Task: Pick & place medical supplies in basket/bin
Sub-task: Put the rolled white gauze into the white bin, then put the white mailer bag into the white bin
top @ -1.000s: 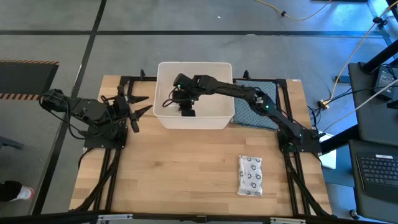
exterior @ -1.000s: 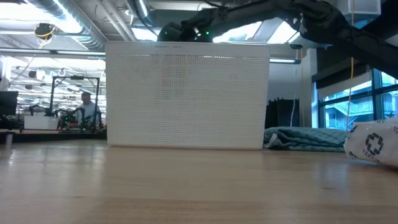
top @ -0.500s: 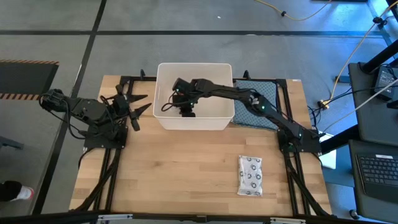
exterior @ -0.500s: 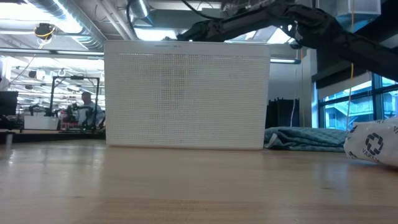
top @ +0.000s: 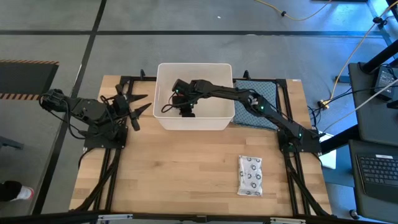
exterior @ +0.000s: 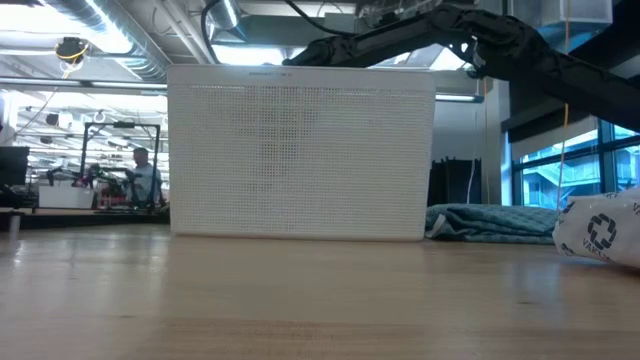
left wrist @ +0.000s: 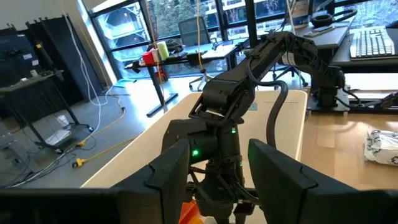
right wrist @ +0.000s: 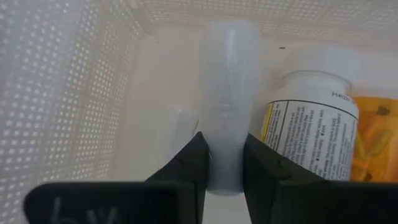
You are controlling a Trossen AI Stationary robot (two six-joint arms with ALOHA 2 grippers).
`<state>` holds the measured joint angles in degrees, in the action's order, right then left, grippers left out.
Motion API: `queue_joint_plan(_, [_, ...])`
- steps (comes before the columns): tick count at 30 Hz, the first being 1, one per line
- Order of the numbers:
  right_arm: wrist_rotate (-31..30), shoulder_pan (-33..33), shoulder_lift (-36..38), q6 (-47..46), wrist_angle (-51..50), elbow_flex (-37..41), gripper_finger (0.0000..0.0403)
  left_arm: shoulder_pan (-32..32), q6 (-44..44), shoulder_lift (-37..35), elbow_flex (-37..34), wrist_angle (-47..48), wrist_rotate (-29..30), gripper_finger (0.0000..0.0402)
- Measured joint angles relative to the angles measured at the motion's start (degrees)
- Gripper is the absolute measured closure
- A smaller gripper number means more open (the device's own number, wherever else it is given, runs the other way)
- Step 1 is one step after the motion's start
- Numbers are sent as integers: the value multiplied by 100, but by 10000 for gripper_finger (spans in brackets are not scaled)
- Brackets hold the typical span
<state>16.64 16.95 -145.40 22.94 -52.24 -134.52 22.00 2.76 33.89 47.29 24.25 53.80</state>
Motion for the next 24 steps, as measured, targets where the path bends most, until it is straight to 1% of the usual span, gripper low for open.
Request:
queue_joint_plan(3, [2, 0, 0, -9, 1, 0, 294, 0, 2, -2, 1, 0, 55, 240])
queue_joint_plan(9, [-20, 0, 8, -330, -1, 0, 212, 0, 2, -2, 0, 0, 57, 240])
queue_joint_plan(12, [-44, 0, 88, -450, -26, 0, 185, 0, 2, -2, 0, 0, 57, 240])
queue_joint_plan(16, [-46, 0, 301, -713, -17, -42, 167, 0, 2, 0, 0, 0, 59, 240])
queue_joint_plan(24, [-45, 0, 983, -1362, -36, -44, 163, 0, 1, 0, 0, 1, 59, 240])
